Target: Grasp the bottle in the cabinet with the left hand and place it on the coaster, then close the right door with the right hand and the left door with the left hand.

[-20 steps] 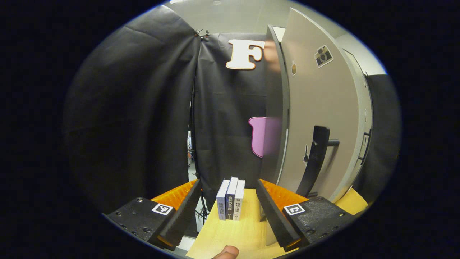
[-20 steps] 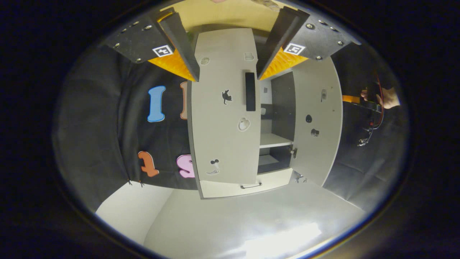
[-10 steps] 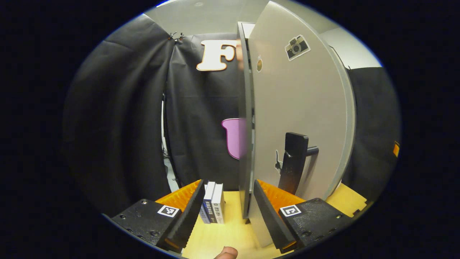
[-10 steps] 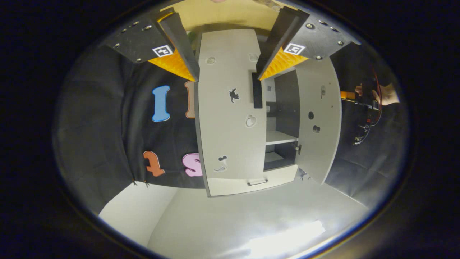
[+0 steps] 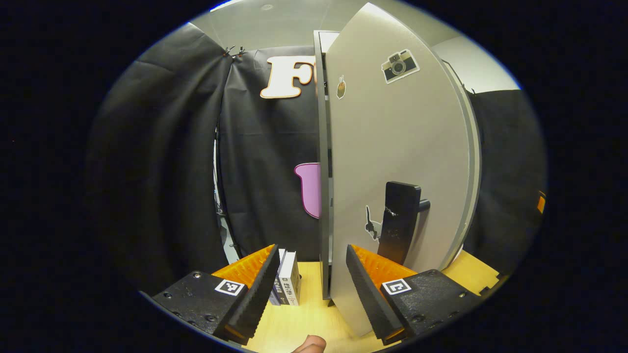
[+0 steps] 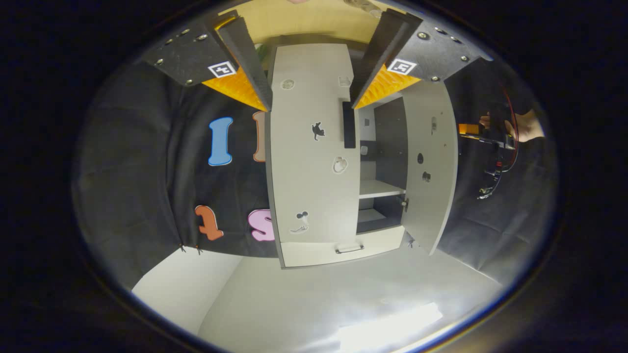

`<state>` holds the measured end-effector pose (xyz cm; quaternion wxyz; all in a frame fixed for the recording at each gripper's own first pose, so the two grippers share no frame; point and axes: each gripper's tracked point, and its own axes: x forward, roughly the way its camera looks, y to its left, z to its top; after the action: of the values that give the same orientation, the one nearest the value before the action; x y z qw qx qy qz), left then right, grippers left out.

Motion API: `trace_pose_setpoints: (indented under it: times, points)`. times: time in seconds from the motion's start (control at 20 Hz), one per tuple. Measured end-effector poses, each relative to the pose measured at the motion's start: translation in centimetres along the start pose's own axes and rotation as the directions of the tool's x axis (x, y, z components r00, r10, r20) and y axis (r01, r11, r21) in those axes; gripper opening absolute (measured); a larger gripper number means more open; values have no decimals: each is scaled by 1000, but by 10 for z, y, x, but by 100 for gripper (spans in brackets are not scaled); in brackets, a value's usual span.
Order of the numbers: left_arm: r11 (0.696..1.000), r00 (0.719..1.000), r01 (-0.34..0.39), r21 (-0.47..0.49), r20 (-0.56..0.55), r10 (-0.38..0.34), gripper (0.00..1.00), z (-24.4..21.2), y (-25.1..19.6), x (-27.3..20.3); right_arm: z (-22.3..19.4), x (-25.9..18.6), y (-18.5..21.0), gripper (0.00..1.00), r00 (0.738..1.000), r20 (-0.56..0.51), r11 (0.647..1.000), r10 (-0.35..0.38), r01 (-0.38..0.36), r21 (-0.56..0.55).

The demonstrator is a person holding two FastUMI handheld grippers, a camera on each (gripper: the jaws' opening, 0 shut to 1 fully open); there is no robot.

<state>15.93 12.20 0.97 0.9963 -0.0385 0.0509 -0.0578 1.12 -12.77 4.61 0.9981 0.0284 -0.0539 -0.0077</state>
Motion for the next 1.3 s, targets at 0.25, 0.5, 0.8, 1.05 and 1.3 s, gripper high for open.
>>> trace_pose_setpoints:
  times: [0.25,0.5,0.8,1.05,1.3]
  points:
    - [997,1000,-23,68,11,22,87,6,-16,0,3,-9,7,99,1000,11,1000,-10,10,-9]
    - [995,999,-48,92,22,47,85,9,-21,2,-8,-16,-3,93,999,-19,998,-42,42,-38]
    - [997,999,-39,68,40,37,85,10,-42,12,-1,-25,-7,96,999,-13,998,-53,52,-33]
    - [994,997,-17,106,78,9,87,16,-66,17,-1,-30,-8,96,998,-7,997,-70,70,-37]
    - [990,995,15,138,93,-28,88,25,-94,27,2,-38,0,96,999,15,998,-48,49,-31]
